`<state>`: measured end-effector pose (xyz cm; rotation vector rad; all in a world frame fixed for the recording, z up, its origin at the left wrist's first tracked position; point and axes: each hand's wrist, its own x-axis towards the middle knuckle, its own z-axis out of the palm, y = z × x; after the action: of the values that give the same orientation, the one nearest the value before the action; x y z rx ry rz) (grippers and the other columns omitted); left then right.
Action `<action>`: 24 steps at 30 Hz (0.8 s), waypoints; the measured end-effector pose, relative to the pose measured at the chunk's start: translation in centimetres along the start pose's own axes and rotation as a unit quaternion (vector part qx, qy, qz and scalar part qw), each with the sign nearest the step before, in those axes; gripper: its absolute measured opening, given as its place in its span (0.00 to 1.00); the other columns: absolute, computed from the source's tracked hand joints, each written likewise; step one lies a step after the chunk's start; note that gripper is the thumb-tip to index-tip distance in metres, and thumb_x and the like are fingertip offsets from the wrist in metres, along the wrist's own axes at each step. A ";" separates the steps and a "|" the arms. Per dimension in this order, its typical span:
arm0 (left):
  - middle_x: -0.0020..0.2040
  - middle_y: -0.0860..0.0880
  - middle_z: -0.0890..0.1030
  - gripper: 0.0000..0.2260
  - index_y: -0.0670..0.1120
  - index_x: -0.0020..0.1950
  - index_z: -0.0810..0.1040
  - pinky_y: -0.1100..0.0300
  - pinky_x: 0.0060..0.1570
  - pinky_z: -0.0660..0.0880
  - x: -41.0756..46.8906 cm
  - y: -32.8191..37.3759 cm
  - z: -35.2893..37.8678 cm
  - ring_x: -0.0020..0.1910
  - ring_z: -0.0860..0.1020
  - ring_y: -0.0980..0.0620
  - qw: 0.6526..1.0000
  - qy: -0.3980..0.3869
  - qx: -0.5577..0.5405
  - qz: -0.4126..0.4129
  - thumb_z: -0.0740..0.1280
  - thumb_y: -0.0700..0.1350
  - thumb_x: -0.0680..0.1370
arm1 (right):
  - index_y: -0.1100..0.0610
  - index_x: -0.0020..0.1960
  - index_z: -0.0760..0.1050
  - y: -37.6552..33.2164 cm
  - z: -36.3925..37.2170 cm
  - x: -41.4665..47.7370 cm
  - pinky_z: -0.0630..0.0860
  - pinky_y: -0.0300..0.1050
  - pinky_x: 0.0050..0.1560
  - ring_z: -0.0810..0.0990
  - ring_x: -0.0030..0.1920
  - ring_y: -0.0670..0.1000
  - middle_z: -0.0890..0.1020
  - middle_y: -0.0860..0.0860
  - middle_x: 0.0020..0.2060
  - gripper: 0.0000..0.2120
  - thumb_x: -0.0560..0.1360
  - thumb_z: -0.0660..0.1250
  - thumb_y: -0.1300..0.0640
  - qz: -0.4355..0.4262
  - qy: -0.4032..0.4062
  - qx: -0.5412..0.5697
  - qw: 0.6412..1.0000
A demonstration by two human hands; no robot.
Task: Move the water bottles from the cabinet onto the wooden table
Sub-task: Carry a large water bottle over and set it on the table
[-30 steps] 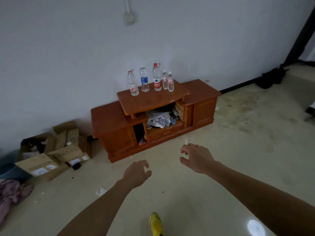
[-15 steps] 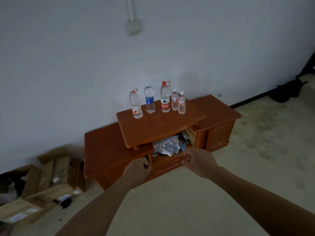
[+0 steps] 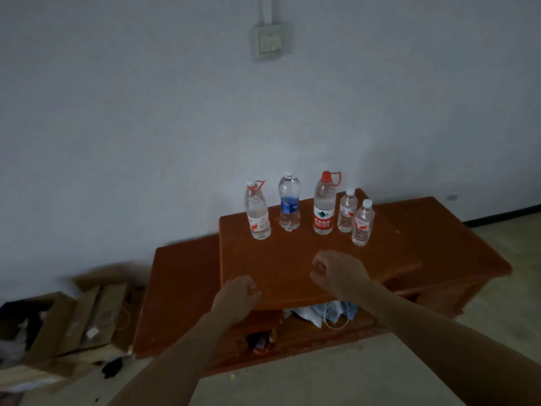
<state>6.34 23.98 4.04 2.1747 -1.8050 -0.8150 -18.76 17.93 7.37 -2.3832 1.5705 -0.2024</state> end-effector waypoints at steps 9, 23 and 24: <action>0.46 0.53 0.80 0.05 0.50 0.52 0.76 0.53 0.51 0.80 11.1 -3.8 -3.1 0.43 0.80 0.54 0.994 0.009 -0.043 -0.099 0.66 0.49 0.78 | 0.51 0.58 0.74 -2.0 0.6 19.6 0.79 0.44 0.46 0.79 0.44 0.46 0.79 0.47 0.48 0.16 0.74 0.67 0.45 -0.082 -0.015 0.004 0.997; 0.45 0.52 0.80 0.05 0.49 0.51 0.77 0.54 0.51 0.79 27.1 -9.2 -6.3 0.44 0.80 0.54 0.992 -0.032 -0.069 -0.098 0.66 0.49 0.78 | 0.54 0.62 0.71 -6.2 3.1 41.8 0.74 0.52 0.52 0.75 0.55 0.55 0.76 0.54 0.56 0.19 0.76 0.64 0.45 -0.041 0.046 -0.040 0.997; 0.45 0.52 0.80 0.05 0.50 0.50 0.77 0.54 0.51 0.80 27.9 -9.7 -6.3 0.43 0.80 0.54 0.992 -0.034 -0.072 -0.100 0.66 0.49 0.78 | 0.54 0.63 0.71 -6.2 3.7 43.1 0.73 0.52 0.53 0.74 0.56 0.56 0.76 0.54 0.56 0.19 0.76 0.63 0.45 -0.034 0.038 -0.042 0.998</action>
<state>20.70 -1.59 -3.35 2.2828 -1.5211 -1.0382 4.89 -18.72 4.16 -2.5238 1.5600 -0.2481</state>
